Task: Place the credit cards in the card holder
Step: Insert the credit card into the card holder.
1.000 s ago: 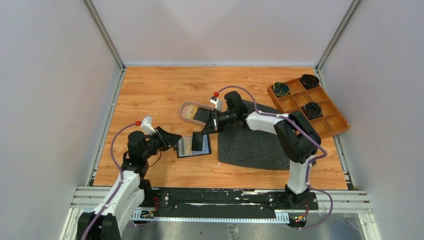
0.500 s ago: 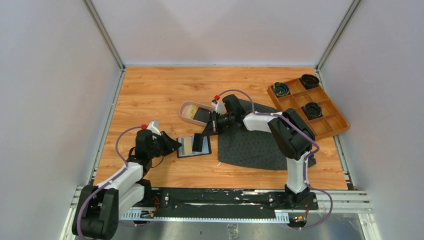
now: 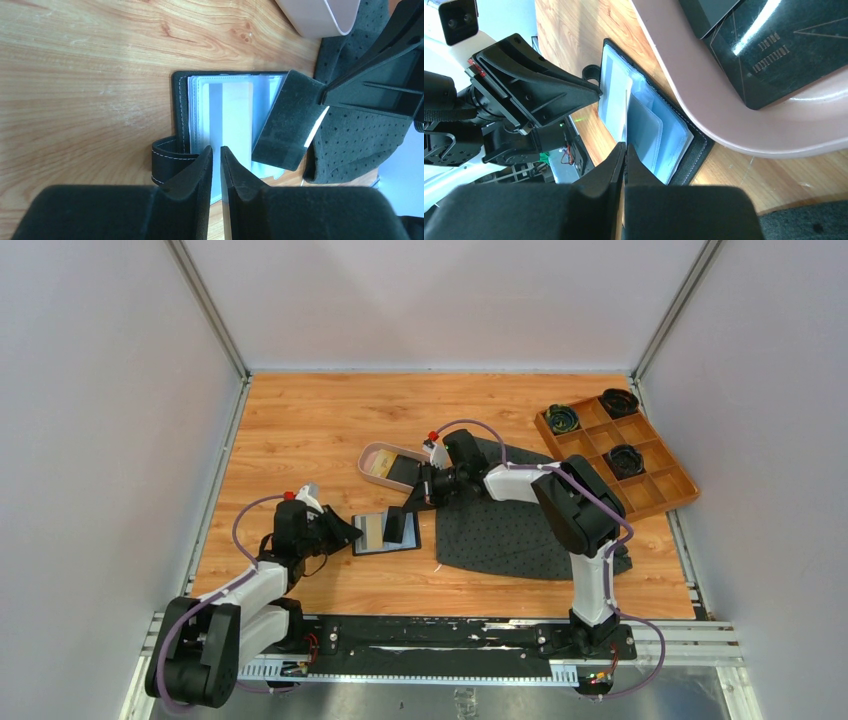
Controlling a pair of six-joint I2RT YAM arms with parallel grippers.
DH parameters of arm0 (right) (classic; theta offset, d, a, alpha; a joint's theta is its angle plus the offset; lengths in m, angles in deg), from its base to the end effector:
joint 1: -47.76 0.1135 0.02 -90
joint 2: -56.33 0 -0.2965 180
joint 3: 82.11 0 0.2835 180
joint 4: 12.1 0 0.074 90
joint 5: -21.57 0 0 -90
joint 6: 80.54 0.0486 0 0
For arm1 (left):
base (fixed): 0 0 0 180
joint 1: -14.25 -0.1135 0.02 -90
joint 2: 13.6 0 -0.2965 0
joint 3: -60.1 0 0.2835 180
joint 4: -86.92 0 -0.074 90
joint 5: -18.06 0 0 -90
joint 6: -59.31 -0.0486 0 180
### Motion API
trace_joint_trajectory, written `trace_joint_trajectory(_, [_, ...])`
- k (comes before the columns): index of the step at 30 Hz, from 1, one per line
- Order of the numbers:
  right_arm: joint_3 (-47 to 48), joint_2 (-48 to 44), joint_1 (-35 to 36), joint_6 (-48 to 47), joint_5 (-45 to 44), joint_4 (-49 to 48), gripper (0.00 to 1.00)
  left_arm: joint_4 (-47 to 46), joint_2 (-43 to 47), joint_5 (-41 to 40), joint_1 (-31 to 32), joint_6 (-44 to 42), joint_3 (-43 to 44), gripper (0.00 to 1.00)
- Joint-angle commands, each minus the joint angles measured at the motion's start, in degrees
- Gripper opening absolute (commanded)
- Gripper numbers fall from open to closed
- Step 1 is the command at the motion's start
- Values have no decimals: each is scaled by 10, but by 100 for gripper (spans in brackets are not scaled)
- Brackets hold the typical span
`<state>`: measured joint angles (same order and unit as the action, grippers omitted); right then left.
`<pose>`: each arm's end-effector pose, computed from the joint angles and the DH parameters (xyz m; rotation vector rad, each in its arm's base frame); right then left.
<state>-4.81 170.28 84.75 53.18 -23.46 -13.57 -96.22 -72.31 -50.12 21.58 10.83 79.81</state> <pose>0.3439 0.3020 0.1528 -0.3763 2.4450 1.5750 0.1791 -0.0412 0.1187 -0.4553 2.2442 -0.8815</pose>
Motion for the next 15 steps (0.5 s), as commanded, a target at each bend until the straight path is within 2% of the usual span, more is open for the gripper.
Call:
trace_joint_trajectory(1, [13,3,8,-5,-6,14,0,9,-10,-13,3,-15,-9,18])
trace_joint_trajectory(15, [9,-15,8,2,32,-12,0,9,-12,-10,3,-16,-9,17])
